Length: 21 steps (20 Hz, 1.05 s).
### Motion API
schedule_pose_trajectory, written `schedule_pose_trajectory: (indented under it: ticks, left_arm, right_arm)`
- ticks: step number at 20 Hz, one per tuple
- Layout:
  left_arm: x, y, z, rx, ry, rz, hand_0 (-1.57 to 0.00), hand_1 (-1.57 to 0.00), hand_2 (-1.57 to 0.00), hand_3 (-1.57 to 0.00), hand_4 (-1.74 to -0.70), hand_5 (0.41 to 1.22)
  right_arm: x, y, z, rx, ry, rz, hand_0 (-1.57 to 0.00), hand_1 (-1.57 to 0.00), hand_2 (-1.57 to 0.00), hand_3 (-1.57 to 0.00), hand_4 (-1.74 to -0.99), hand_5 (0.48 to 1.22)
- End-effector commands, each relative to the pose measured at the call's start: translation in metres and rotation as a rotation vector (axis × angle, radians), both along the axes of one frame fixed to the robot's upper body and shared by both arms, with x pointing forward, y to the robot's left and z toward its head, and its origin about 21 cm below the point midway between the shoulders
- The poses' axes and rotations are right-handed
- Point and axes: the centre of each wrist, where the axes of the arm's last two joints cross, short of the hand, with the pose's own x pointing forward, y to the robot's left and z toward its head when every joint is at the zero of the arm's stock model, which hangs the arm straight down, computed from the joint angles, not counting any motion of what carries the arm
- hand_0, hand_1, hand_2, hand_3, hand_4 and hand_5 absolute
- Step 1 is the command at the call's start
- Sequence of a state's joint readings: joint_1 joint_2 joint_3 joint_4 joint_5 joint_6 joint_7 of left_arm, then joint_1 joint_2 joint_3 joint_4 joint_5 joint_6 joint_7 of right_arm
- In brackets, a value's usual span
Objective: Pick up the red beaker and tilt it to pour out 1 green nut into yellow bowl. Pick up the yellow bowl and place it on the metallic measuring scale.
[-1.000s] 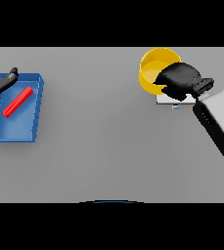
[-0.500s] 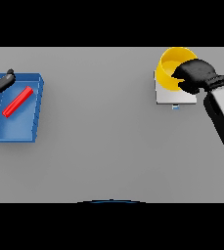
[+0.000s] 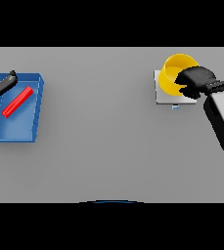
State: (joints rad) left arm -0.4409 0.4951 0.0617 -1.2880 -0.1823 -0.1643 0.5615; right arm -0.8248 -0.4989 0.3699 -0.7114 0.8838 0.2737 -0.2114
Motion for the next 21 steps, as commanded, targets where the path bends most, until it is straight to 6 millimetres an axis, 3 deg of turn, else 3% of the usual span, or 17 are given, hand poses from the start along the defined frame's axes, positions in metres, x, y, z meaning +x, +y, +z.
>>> schedule_pose_trajectory:
  ticks: [1,2,4,5,6,9,12,16,21]
  left_arm:
    - [0.0015,-0.0007,0.0030,-0.001,-0.010,-0.008,0.00,0.00,0.00,0.00,-0.84,0.788]
    - [0.0022,-0.0025,0.0052,-0.008,-0.013,-0.016,0.00,0.00,0.00,0.00,-0.84,0.783]
    - [0.0041,0.0023,0.0045,0.006,0.003,-0.002,0.00,0.00,0.00,0.00,-0.84,0.779]
    - [0.0044,0.0019,0.0018,0.003,0.010,0.000,0.00,0.00,0.00,0.00,-0.84,0.775]
    - [0.0021,0.0028,0.0024,0.002,0.004,-0.007,0.00,0.00,0.00,0.00,-0.84,0.773]
    - [0.0013,0.0009,0.0003,-0.001,0.004,-0.014,0.00,0.00,0.00,0.00,-0.83,0.768]
    - [0.0021,0.0003,0.0034,-0.006,-0.004,-0.015,0.00,0.00,0.00,0.00,-0.84,0.760]
    - [0.0030,-0.0019,0.0034,-0.007,-0.001,-0.003,0.00,0.00,0.00,0.00,-0.83,0.752]
    - [0.0027,-0.0023,0.0054,-0.005,-0.016,-0.014,0.00,0.00,0.00,0.00,-0.83,0.760]
  right_arm:
    - [0.0007,-0.0017,0.0015,-0.002,0.004,0.001,-1.57,-1.57,-1.38,-1.42,-1.741,1.221]
    - [0.0007,0.0017,-0.0012,0.003,0.004,0.001,-1.57,-1.57,-1.37,-1.45,-1.741,1.221]
    - [0.0004,0.0017,-0.0025,0.005,0.010,-0.006,-1.57,-1.50,-1.44,-1.25,-1.741,1.221]
    - [-0.0001,-0.0004,0.0001,0.004,0.018,-0.004,-1.56,-1.43,-1.34,-1.11,-1.682,1.221]
    - [-0.0004,-0.0008,-0.0005,0.001,0.021,-0.015,-1.47,-1.28,-1.18,-0.96,-1.632,1.145]
    - [0.0014,0.0011,-0.0007,0.050,0.054,-0.049,-0.95,-0.81,-0.71,-0.58,-1.535,0.965]
    - [0.0004,0.0016,0.0007,0.075,0.080,-0.063,-0.48,-0.46,-0.38,-0.32,-1.485,0.863]
    - [0.0002,-0.0008,-0.0024,0.034,0.084,-0.051,-0.20,-0.19,-0.15,-0.13,-1.435,0.817]
    - [0.0023,-0.0003,0.0032,0.011,0.105,-0.069,-0.06,-0.06,-0.05,-0.04,-1.390,0.779]
